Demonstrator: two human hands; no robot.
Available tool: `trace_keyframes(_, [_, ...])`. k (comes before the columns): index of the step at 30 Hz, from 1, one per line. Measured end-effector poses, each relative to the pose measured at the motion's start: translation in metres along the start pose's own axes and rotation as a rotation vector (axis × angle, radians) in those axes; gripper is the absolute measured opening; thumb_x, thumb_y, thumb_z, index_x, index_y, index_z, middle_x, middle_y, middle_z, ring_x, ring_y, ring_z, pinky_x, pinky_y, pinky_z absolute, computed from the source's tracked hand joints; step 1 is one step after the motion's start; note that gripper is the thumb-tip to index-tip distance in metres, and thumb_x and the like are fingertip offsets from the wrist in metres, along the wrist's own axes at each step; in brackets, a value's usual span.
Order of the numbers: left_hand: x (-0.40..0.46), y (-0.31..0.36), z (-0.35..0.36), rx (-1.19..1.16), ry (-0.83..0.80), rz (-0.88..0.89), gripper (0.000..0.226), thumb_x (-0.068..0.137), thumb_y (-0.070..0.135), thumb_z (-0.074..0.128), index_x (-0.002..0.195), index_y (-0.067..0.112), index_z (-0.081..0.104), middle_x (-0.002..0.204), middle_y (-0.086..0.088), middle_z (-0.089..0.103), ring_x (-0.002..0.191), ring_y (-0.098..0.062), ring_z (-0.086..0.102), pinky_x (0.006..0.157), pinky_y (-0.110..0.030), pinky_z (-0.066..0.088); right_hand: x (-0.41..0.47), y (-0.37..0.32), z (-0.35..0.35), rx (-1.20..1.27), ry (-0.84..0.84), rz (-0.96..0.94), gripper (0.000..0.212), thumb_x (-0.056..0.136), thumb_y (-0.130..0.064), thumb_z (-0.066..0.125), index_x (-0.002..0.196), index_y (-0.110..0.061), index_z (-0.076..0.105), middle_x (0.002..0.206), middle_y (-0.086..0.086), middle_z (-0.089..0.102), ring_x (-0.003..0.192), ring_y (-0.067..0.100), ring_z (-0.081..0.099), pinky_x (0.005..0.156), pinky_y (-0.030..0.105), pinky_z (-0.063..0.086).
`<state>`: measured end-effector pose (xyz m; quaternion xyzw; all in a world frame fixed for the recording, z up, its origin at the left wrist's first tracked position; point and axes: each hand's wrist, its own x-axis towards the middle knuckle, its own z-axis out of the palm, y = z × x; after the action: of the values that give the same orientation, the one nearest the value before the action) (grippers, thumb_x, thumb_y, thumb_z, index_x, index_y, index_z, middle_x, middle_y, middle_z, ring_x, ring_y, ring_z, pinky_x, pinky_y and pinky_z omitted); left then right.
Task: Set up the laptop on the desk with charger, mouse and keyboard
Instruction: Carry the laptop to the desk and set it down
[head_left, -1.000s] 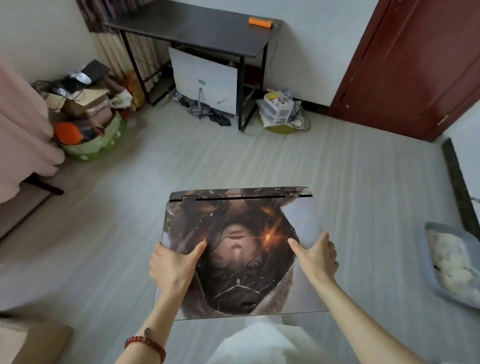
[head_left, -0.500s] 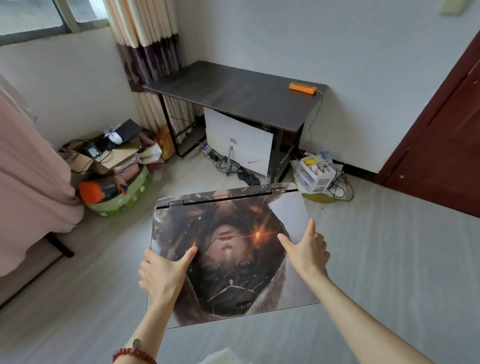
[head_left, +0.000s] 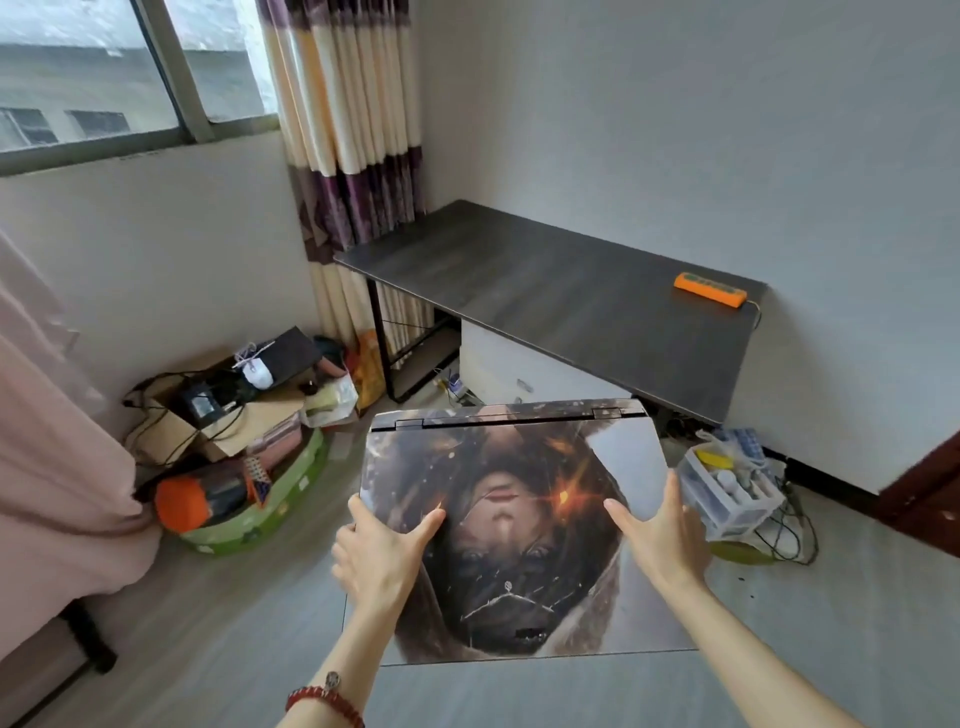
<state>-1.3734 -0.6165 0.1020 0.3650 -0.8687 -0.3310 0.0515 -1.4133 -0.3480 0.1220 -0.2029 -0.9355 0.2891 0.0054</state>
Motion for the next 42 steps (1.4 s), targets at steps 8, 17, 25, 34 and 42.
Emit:
trace_keyframes(8, [0.192, 0.11, 0.061, 0.012, -0.005, 0.073, 0.114, 0.057, 0.079, 0.058, 0.145, 0.026, 0.009, 0.126, -0.024, 0.048, 0.118, -0.04, 0.044, 0.096, -0.051, 0.039, 0.185, -0.1, 0.055, 0.069, 0.041, 0.028, 0.086, 0.075, -0.056, 0.062, 0.141, -0.021, 0.02, 0.125, 0.021, 0.051, 0.114, 0.039, 0.047, 0.09, 0.046, 0.043])
trace_keyframes(17, [0.388, 0.27, 0.138, 0.054, -0.053, 0.114, 0.112, 0.056, 0.082, 0.056, 0.143, 0.027, 0.012, 0.126, -0.021, 0.049, 0.117, -0.039, 0.046, 0.098, -0.052, 0.039, 0.413, -0.195, 0.094, 0.092, 0.004, 0.138, 0.086, 0.077, -0.056, 0.06, 0.142, -0.021, 0.017, 0.131, 0.022, 0.047, 0.118, 0.039, 0.045, 0.097, 0.049, 0.036])
trace_keyframes(25, [0.544, 0.381, 0.217, 0.066, -0.182, 0.181, 0.11, 0.053, 0.082, 0.058, 0.14, 0.03, 0.014, 0.125, -0.021, 0.049, 0.116, -0.04, 0.046, 0.097, -0.051, 0.04, 0.569, -0.25, 0.132, 0.11, 0.059, 0.273, 0.086, 0.077, -0.055, 0.061, 0.142, -0.02, 0.017, 0.131, 0.022, 0.046, 0.119, 0.039, 0.045, 0.096, 0.05, 0.037])
trace_keyframes(34, [0.723, 0.495, 0.328, 0.159, -0.412, 0.229, 0.11, 0.052, 0.072, 0.069, 0.139, 0.03, 0.016, 0.122, -0.024, 0.047, 0.115, -0.042, 0.044, 0.099, -0.051, 0.036, 0.722, -0.306, 0.195, 0.117, 0.135, 0.526, 0.088, 0.075, -0.054, 0.065, 0.142, -0.021, 0.019, 0.134, 0.018, 0.046, 0.123, 0.037, 0.043, 0.099, 0.053, 0.036])
trace_keyframes(42, [0.8, 0.577, 0.416, 0.234, -0.543, 0.27, 0.107, 0.056, 0.062, 0.075, 0.14, 0.03, 0.016, 0.128, -0.026, 0.043, 0.119, -0.042, 0.039, 0.102, -0.05, 0.03, 0.822, -0.314, 0.219, 0.149, 0.156, 0.668, 0.085, 0.077, -0.047, 0.067, 0.142, -0.019, 0.02, 0.14, 0.016, 0.041, 0.127, 0.036, 0.04, 0.103, 0.053, 0.033])
